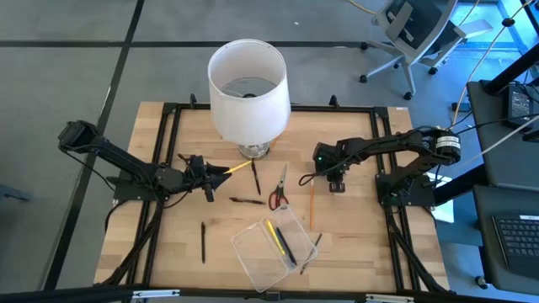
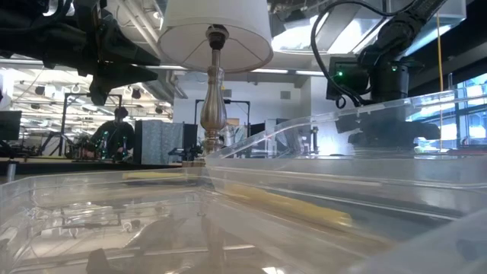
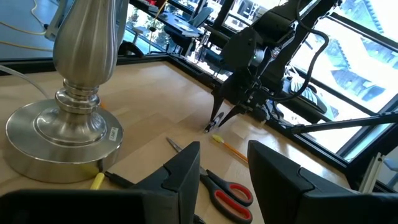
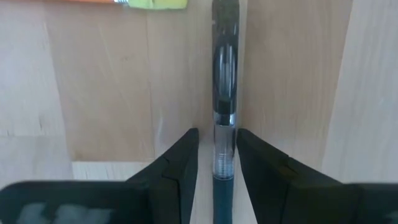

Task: Pick & place school supplies into a supply box
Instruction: Put the top black white pen into the transparent supply box

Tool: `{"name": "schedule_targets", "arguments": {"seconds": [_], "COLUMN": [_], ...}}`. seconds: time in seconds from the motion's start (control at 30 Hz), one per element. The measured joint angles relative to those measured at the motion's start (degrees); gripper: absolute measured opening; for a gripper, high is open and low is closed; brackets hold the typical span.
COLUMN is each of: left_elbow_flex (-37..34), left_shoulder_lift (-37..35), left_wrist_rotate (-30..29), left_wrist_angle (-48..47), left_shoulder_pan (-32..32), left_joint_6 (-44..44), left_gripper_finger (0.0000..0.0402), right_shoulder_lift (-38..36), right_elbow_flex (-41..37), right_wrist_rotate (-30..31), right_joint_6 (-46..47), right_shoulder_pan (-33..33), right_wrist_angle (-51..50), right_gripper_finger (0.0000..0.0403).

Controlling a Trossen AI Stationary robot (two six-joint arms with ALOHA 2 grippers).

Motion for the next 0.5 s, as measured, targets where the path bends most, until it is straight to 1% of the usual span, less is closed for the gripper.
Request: {"name": "schedule_targets", "arguments": {"seconds": [0.1,0.2,0.3,0.37,0.5], "left_elbow_flex": [0.0,-0.01,-0.02,0.0,0.0], "left_shoulder_lift": [0.0,0.0,-0.02,-0.02,-0.02], "left_wrist_rotate": [-0.02,-0.02,-0.03,-0.04,-0.03], "left_wrist_angle": [0.0,0.0,0.0,-0.02,-0.49], "left_shoulder_pan": [0.0,-0.01,-0.02,0.0,0.0], "left_joint_6": [0.0,0.0,0.0,0.0,0.0], "left_gripper_finger": [0.0127,0.0127,0.0127,0.0127,0.0127], "right_shoulder_lift": [0.17,0.81,1.17,1.56,4.32], "right_elbow_flex": [0.93,3.49,5.56,6.31,6.61], "right_wrist_rotate": [0.05,0.53,2.59,3.58,4.51], "right_joint_6": [-0.27,0.39,0.68,-0.21,-0.51], "right_shoulder_pan": [0.0,-0.02,-0.29,-0.44,-1.16], "right_wrist_angle": [-1.11,-4.18,-7.92,-8.5,-12.86], "right_gripper_finger": [0.0122,0.0122,0.0122,0.0122,0.0122]}}
